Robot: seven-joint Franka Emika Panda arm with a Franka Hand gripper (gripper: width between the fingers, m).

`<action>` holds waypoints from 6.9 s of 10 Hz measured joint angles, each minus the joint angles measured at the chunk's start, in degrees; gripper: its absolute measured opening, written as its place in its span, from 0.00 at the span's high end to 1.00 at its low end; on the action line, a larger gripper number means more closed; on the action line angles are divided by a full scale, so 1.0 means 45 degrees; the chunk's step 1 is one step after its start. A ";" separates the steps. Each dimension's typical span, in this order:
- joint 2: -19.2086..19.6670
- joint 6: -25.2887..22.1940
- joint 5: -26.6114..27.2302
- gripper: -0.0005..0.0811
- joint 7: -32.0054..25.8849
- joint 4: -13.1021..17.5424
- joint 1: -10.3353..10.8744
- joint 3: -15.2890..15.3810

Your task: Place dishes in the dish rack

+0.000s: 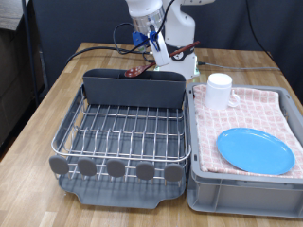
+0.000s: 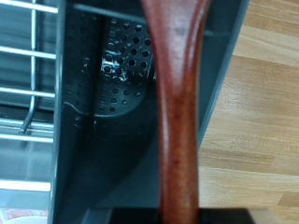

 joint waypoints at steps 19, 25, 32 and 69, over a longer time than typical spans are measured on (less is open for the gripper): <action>0.0764 -0.0056 0.3726 0.88 -0.3817 0.0124 0.0076 -0.3067; 0.1507 0.1149 0.3122 0.84 -0.3220 0.0170 0.0039 -0.2829; 0.1307 0.3232 -0.0272 0.04 0.1777 -0.0507 -0.0494 -0.0196; 0.4447 0.1279 -0.1145 0.01 -0.0731 0.7060 0.3057 0.3925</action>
